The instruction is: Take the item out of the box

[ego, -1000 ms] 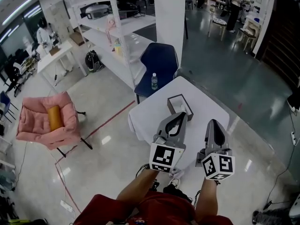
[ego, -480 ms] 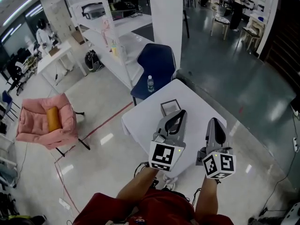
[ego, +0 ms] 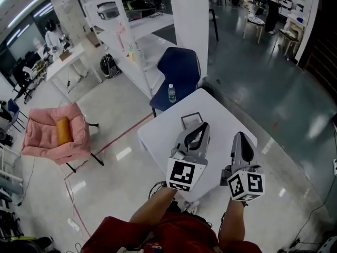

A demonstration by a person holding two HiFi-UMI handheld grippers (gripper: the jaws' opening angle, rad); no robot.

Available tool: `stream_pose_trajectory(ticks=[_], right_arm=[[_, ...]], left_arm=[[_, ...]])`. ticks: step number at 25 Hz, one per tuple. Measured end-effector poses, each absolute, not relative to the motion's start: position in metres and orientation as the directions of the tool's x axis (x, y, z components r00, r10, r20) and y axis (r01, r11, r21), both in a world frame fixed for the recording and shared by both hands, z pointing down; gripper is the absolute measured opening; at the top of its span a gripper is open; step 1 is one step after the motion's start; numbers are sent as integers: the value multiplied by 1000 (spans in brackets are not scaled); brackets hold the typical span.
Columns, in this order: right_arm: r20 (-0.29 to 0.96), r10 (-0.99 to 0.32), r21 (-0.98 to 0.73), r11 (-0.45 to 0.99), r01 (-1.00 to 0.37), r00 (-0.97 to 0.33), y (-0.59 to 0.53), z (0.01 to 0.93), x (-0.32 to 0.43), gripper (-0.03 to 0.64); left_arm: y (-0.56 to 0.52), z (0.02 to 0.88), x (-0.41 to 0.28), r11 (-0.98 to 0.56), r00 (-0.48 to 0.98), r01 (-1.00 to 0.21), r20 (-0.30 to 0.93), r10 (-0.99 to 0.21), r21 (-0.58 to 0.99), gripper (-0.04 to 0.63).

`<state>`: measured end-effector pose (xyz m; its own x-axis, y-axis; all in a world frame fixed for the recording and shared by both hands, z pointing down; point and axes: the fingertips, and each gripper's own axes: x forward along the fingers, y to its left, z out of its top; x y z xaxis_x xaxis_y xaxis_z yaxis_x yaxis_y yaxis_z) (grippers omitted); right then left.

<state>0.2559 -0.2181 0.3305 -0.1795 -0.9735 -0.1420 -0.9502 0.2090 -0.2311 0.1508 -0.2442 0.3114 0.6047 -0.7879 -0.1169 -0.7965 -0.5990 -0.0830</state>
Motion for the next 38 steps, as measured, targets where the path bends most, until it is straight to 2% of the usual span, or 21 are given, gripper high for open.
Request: stream_pose_trajectory(ticks=[16,38], right_arm=[[-95,-985,-191,159,-969,-143,-306,348,234,0],[17,-998,-214,63,-975,-68,-425,405,225,0]], left_arm=[[-339,334,131,-628,631,-776,-110,-768,-65,-2],[-467,437,121,-709,701,-701,108,-705,-77,3]])
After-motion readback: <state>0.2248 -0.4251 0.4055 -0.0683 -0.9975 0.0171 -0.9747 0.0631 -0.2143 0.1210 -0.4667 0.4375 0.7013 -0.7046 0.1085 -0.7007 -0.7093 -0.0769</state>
